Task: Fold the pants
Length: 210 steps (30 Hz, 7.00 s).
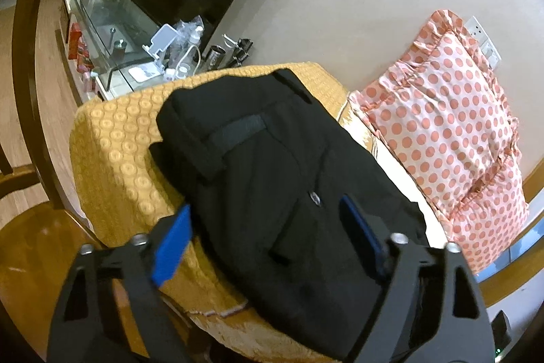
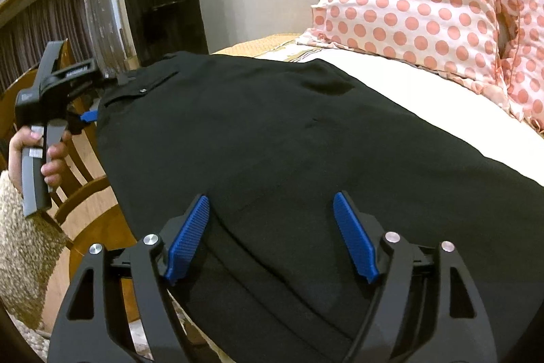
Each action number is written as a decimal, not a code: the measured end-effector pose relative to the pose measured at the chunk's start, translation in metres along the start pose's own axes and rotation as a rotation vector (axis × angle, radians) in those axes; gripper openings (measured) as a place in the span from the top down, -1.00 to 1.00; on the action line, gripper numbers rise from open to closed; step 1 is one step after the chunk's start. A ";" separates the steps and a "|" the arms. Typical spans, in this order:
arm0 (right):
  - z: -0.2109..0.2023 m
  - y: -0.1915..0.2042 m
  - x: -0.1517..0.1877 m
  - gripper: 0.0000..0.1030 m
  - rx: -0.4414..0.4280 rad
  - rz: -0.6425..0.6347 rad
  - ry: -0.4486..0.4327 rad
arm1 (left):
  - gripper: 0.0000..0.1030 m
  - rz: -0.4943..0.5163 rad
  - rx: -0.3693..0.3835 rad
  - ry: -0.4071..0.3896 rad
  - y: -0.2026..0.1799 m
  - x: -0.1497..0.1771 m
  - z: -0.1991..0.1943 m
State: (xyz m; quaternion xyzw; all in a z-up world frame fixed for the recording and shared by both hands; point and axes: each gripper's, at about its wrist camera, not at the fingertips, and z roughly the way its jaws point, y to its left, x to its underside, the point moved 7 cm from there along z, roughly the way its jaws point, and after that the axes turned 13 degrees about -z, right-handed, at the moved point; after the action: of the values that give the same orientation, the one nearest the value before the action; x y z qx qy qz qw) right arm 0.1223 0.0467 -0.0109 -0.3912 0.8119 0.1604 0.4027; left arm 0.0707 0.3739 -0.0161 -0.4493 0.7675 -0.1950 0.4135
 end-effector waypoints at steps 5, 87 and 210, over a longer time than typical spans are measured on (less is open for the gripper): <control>0.000 0.002 0.001 -0.51 0.008 -0.011 -0.002 | -0.27 -0.014 0.021 -0.002 0.002 0.005 -0.004; -0.233 -0.207 0.106 -0.63 0.444 0.478 -0.244 | -0.41 1.037 0.544 0.386 -0.295 0.383 -0.045; -0.074 -0.371 0.018 0.15 0.451 0.424 0.059 | -0.06 0.794 -0.018 0.162 -0.380 0.157 0.207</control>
State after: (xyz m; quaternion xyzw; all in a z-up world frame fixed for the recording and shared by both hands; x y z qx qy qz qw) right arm 0.3604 -0.2433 0.0416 -0.1185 0.9018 0.0454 0.4132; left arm 0.3992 0.0575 0.0469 -0.1049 0.9132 -0.0482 0.3908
